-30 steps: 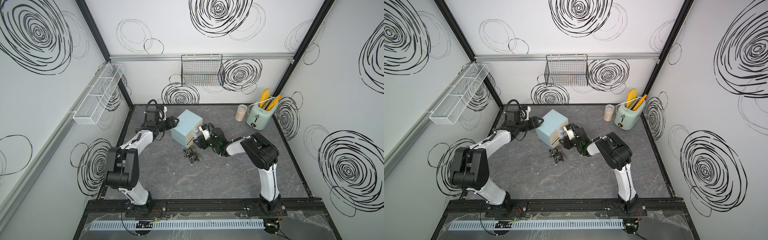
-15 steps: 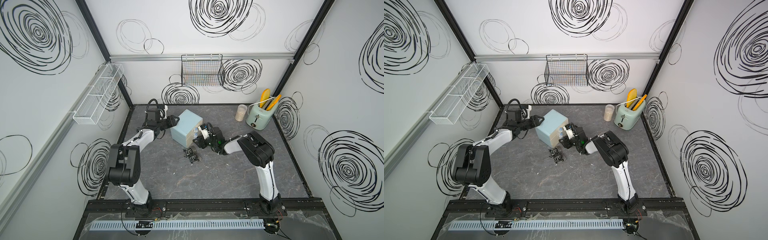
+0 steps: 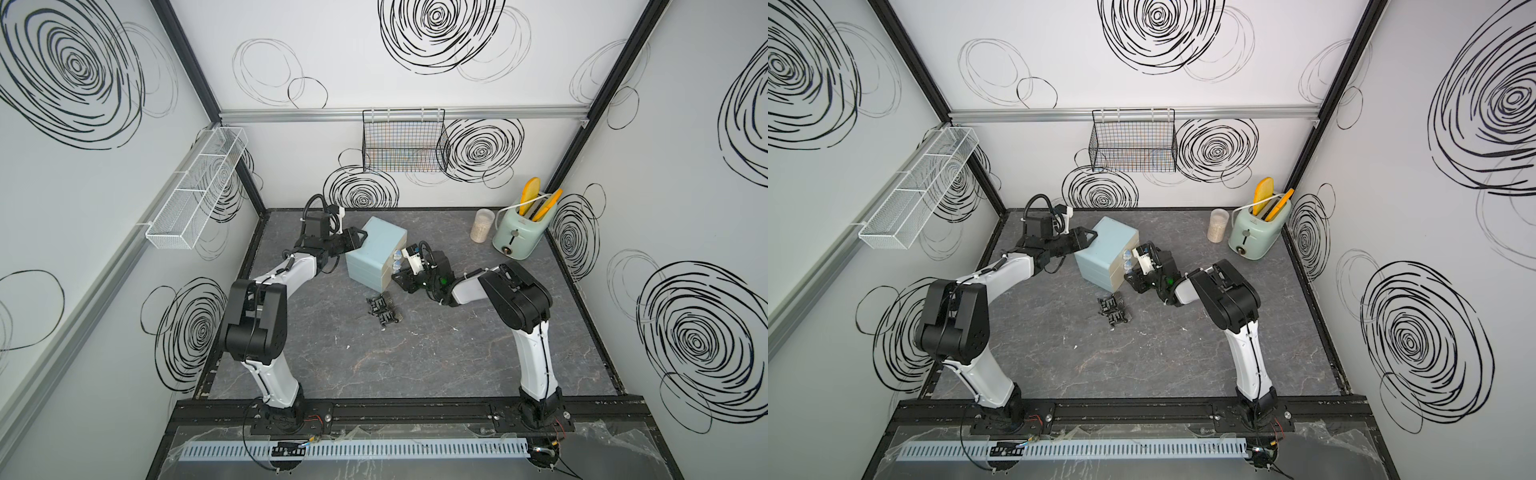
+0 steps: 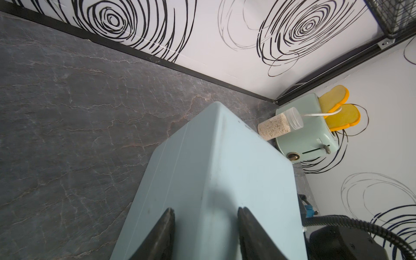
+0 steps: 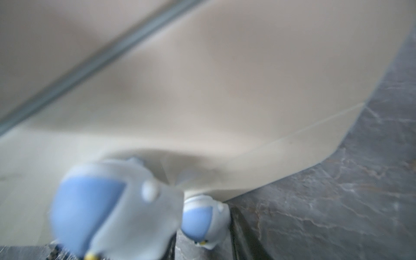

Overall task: Place the cookies into the drawer by color
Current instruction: Open the drawer in the storage box.

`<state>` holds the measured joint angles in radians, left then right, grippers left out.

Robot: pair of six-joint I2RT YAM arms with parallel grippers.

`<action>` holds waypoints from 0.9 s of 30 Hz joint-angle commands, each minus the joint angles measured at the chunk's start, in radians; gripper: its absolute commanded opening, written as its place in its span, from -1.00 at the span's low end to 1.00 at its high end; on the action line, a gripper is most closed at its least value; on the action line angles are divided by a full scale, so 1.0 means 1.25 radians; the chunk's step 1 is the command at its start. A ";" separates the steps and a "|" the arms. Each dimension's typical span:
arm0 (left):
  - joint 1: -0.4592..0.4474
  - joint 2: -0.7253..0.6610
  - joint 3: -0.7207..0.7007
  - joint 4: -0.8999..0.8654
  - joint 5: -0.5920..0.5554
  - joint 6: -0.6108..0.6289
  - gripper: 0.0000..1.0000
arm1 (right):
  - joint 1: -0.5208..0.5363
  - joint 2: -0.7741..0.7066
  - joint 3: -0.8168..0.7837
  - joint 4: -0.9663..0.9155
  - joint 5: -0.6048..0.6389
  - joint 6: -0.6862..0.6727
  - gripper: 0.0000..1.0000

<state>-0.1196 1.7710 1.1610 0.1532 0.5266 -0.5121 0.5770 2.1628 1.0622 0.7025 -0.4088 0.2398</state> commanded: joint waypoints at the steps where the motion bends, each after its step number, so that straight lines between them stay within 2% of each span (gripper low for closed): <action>1: -0.024 0.024 0.027 0.014 0.036 -0.019 0.00 | -0.004 0.007 0.025 0.020 -0.012 0.003 -0.19; 3: -0.024 0.031 0.036 0.009 0.041 -0.016 0.00 | -0.004 0.008 0.023 0.024 -0.024 0.002 -0.26; 9: -0.021 0.031 0.042 -0.005 0.031 -0.006 0.00 | -0.004 -0.012 -0.009 0.048 -0.039 0.001 -0.65; 13: -0.017 0.029 0.048 -0.014 0.029 0.000 0.00 | -0.005 -0.029 -0.034 0.054 -0.037 -0.006 -0.75; 27: -0.016 0.031 0.066 -0.046 0.018 0.022 0.02 | -0.012 -0.072 -0.121 0.068 -0.035 -0.020 -0.80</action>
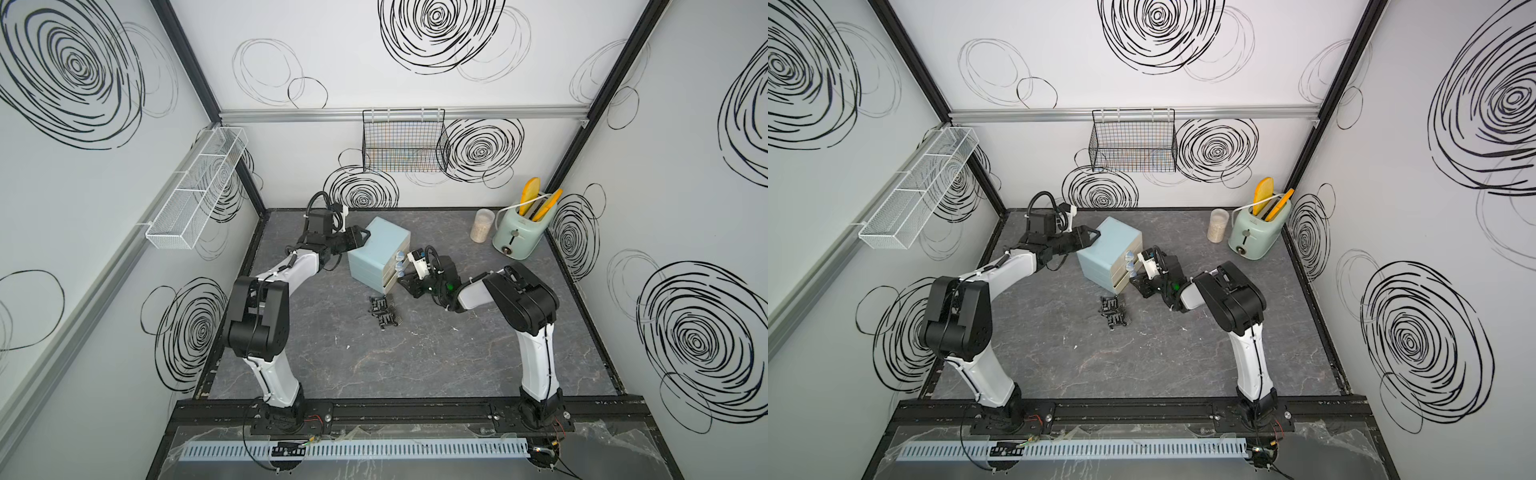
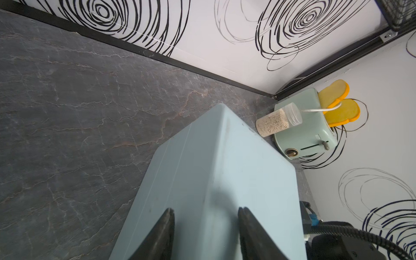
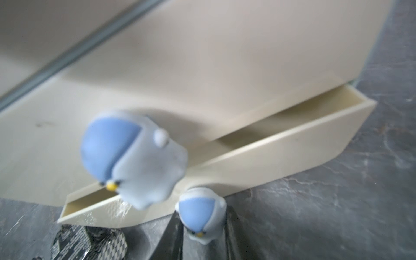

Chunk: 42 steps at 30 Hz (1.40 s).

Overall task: Place the cookies into the drawer by color
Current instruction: Open the drawer in the storage box.

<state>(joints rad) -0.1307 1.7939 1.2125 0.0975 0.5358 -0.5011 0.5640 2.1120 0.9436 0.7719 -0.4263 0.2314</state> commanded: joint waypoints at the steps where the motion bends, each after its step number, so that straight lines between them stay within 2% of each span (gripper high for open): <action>1: -0.007 0.015 0.025 -0.003 0.011 0.013 0.02 | -0.003 -0.034 -0.032 0.014 -0.021 -0.012 -0.80; 26: -0.007 0.009 0.034 -0.028 0.023 0.035 0.07 | -0.023 -0.114 -0.186 0.047 -0.005 -0.007 -0.84; 42: -0.007 -0.001 0.040 -0.051 0.017 0.049 0.16 | -0.031 -0.167 -0.248 0.014 0.008 -0.029 -0.84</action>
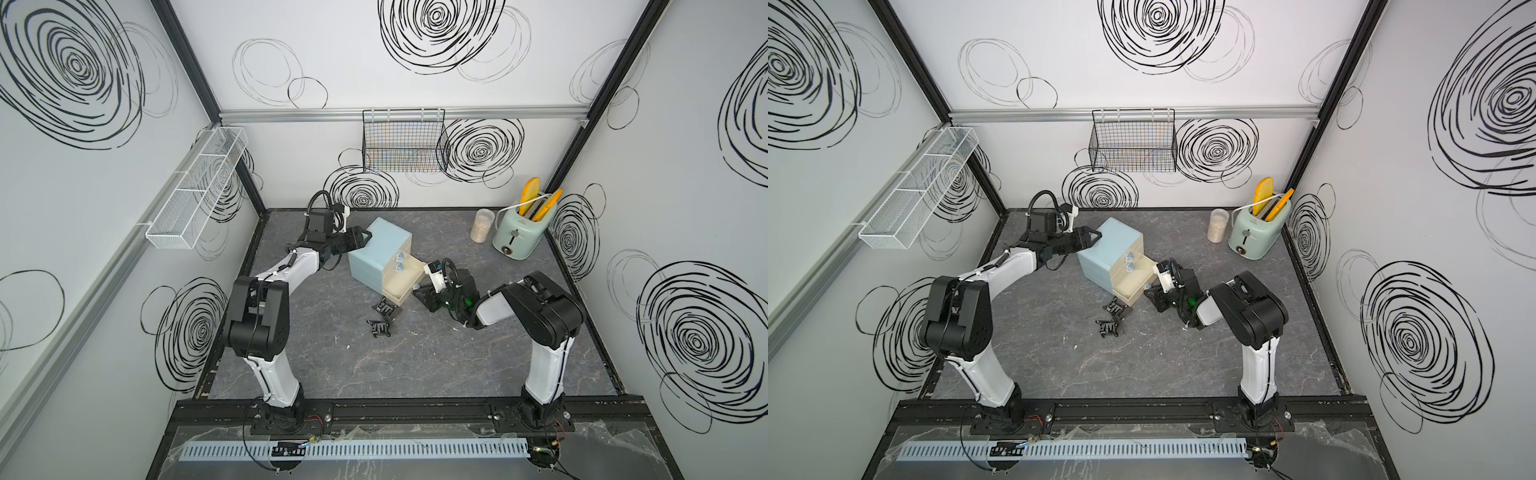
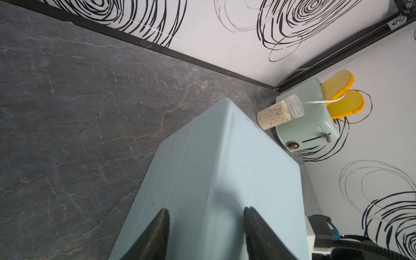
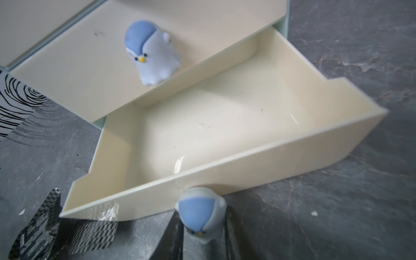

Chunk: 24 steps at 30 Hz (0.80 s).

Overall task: Place the cookies into the drawer by color
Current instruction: Open the drawer in the storage box.

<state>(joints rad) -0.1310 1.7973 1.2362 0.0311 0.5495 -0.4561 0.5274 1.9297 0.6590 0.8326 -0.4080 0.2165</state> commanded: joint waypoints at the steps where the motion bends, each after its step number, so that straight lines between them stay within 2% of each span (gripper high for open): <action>1: -0.007 -0.006 0.021 0.003 0.006 0.014 0.18 | -0.003 -0.024 -0.024 -0.038 -0.004 -0.017 -0.84; 9: -0.007 -0.012 0.021 -0.001 0.001 0.016 0.22 | -0.005 -0.034 -0.053 -0.040 0.001 -0.018 -0.84; 13: -0.007 -0.017 0.020 -0.005 -0.004 0.016 0.32 | -0.007 -0.033 -0.051 -0.050 0.006 -0.022 -0.79; 16: -0.007 -0.039 0.013 -0.009 -0.019 0.020 0.46 | -0.007 -0.039 -0.051 -0.055 0.013 -0.019 -0.59; 22: -0.007 -0.131 -0.011 -0.044 -0.098 0.053 0.80 | -0.006 -0.076 -0.051 -0.076 0.033 -0.007 0.06; 24: -0.007 -0.175 -0.032 -0.061 -0.134 0.064 0.87 | -0.006 -0.088 -0.056 -0.081 0.038 0.000 0.12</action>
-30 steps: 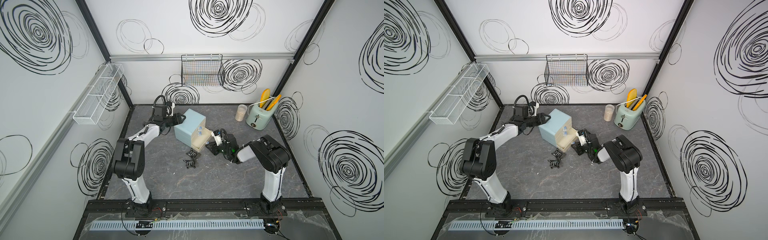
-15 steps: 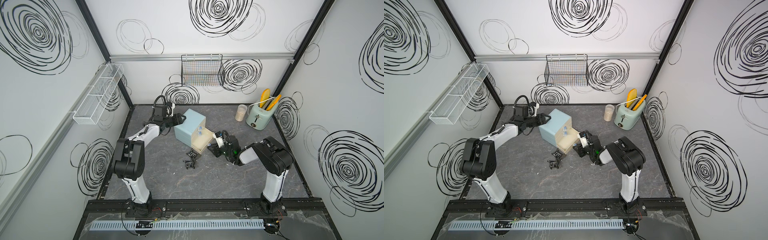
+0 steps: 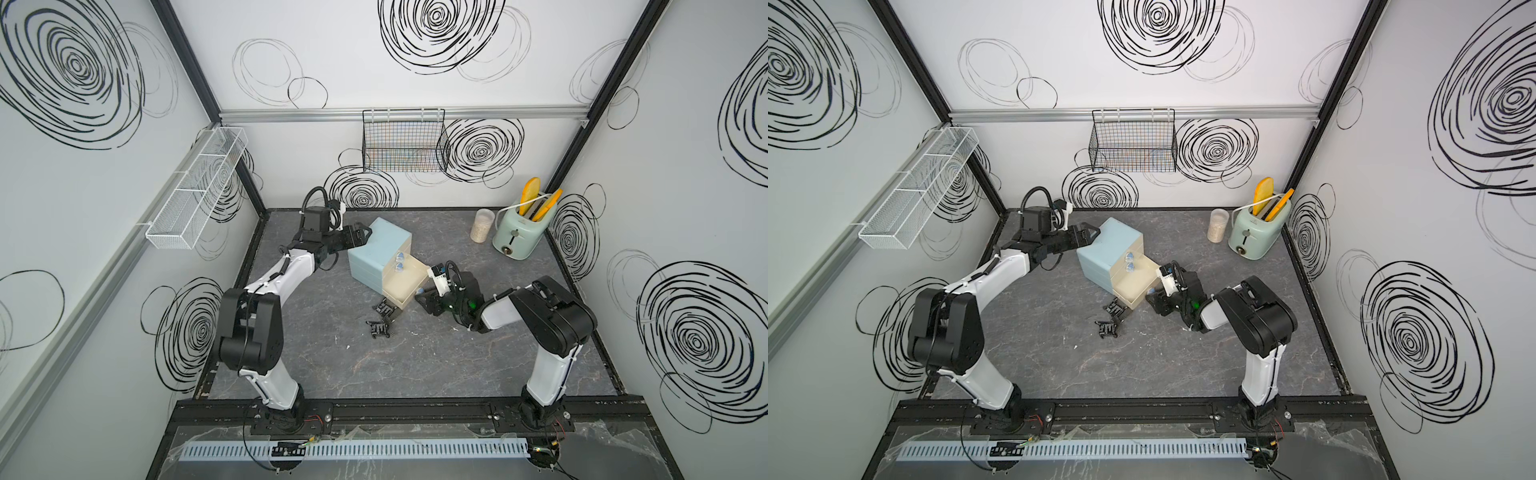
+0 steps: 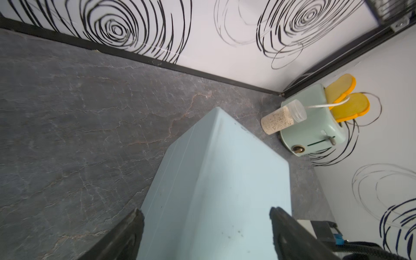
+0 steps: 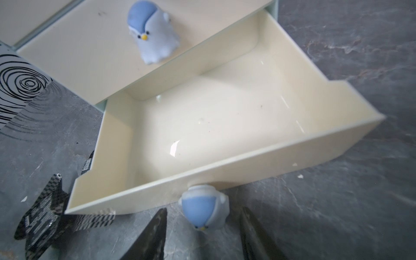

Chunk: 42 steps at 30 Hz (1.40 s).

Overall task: Place the cookies into the drawer by color
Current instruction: Open the drawer in the storage box.

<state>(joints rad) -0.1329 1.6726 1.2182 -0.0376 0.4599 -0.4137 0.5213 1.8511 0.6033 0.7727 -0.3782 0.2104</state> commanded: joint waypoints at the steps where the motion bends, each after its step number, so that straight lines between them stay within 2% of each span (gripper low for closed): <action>1: -0.005 -0.097 -0.032 -0.015 -0.080 0.033 0.89 | -0.002 -0.031 -0.014 -0.034 0.016 0.011 0.15; 4: -0.006 -0.181 -0.101 -0.030 -0.131 0.032 0.89 | -0.003 -0.052 -0.032 -0.033 0.018 0.027 0.31; 11: -0.041 -0.399 -0.337 -0.043 -0.211 -0.006 0.78 | -0.002 -0.134 -0.062 -0.114 0.034 0.076 0.38; 16: -0.083 -0.516 -0.485 -0.035 -0.231 -0.068 0.70 | -0.004 -0.202 -0.075 -0.204 0.035 0.103 0.44; 19: -0.119 -0.549 -0.567 0.017 -0.220 -0.117 0.66 | -0.004 -0.230 -0.088 -0.232 0.015 0.119 0.44; 22: -0.175 -0.525 -0.610 0.069 -0.199 -0.135 0.67 | -0.002 -0.255 -0.099 -0.272 0.000 0.124 0.44; 26: -0.252 -0.428 -0.612 0.107 -0.217 -0.136 0.67 | -0.002 -0.292 -0.117 -0.321 0.011 0.155 0.42; 34: -0.328 -0.272 -0.579 0.141 -0.233 -0.109 0.62 | -0.003 -0.362 -0.164 -0.352 0.006 0.205 0.41; 42: -0.380 -0.216 -0.578 0.137 -0.259 -0.101 0.48 | -0.001 -0.358 -0.166 -0.358 -0.009 0.207 0.40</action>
<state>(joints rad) -0.5915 1.3827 0.4767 0.0998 0.1593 -0.5442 0.5201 1.4086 0.4057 0.3473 -0.3740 0.4503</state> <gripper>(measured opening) 0.746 0.702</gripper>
